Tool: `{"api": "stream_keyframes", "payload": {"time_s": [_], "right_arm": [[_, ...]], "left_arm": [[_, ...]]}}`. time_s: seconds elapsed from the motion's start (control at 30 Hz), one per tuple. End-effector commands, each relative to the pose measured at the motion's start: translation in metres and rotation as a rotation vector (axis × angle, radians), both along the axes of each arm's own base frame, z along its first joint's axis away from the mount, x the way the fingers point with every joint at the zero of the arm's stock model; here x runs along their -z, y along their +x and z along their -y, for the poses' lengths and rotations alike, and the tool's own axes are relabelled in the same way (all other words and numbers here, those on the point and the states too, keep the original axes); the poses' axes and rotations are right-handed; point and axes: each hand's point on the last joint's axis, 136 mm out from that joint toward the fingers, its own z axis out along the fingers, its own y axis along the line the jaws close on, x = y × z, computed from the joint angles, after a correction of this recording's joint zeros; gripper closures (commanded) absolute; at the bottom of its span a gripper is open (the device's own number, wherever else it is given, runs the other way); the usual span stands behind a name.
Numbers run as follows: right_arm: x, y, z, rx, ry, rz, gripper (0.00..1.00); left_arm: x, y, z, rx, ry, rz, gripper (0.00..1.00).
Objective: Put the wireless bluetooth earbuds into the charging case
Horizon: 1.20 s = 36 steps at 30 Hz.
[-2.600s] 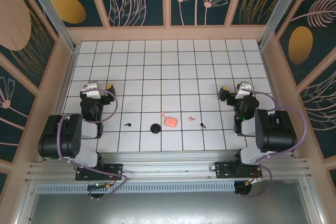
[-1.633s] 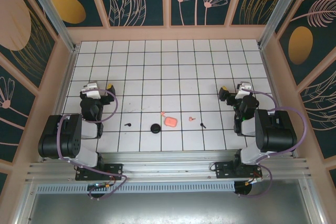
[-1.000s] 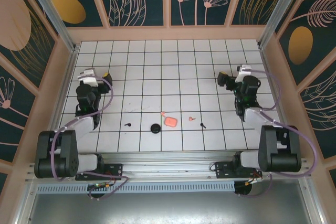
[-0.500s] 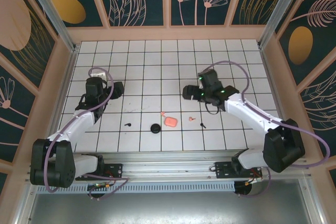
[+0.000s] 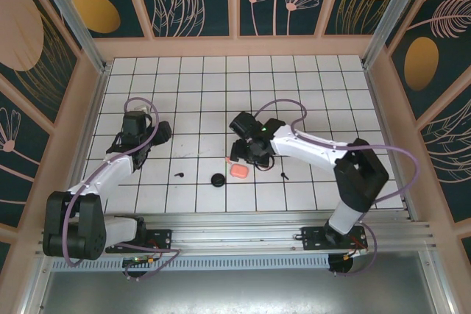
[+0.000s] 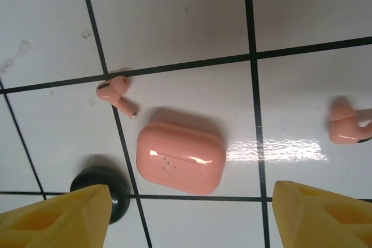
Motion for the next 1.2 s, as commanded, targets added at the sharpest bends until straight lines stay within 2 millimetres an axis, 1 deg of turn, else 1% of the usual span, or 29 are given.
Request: {"api": "stream_keyframes", "payload": {"time_s": [0.0, 0.13, 0.37, 0.53, 0.63, 0.77, 0.93, 0.97, 1.1, 1.17], "right_arm": [[0.011, -0.005, -0.001, 0.031, -0.061, -0.06, 0.28], [0.022, -0.004, -0.015, 0.009, -0.06, -0.088, 0.27], [0.042, -0.01, -0.024, -0.021, -0.091, -0.148, 0.24], [0.051, -0.018, -0.028, -0.04, -0.106, -0.184, 0.24], [0.055, -0.02, -0.028, -0.044, -0.118, -0.194, 0.25], [0.062, -0.02, -0.024, -0.048, -0.146, -0.203, 0.28], [0.062, -0.015, -0.025, -0.047, -0.152, -0.184, 0.28], [0.062, -0.013, -0.025, -0.047, -0.148, -0.179, 0.29], [0.061, -0.01, -0.025, -0.05, -0.152, -0.163, 0.41], [0.059, -0.009, -0.024, -0.047, -0.154, -0.154, 0.43]], "left_arm": [[-0.016, 0.002, -0.003, -0.03, 0.001, 0.039, 0.26], [-0.019, 0.001, -0.003, -0.026, -0.001, 0.044, 0.26], [-0.018, 0.002, -0.001, -0.016, -0.007, 0.04, 0.26], [-0.016, 0.001, 0.0, -0.014, -0.008, 0.035, 0.26], [-0.016, 0.001, 0.0, -0.011, -0.008, 0.031, 0.26], [-0.015, 0.001, 0.001, -0.007, -0.012, 0.031, 0.26], [-0.015, 0.001, 0.001, -0.006, -0.013, 0.033, 0.26], [-0.015, 0.001, 0.002, -0.006, -0.013, 0.033, 0.26], [-0.014, 0.001, 0.002, -0.003, -0.011, 0.033, 0.26], [-0.014, 0.001, 0.003, 0.005, -0.014, 0.035, 0.27]]}}
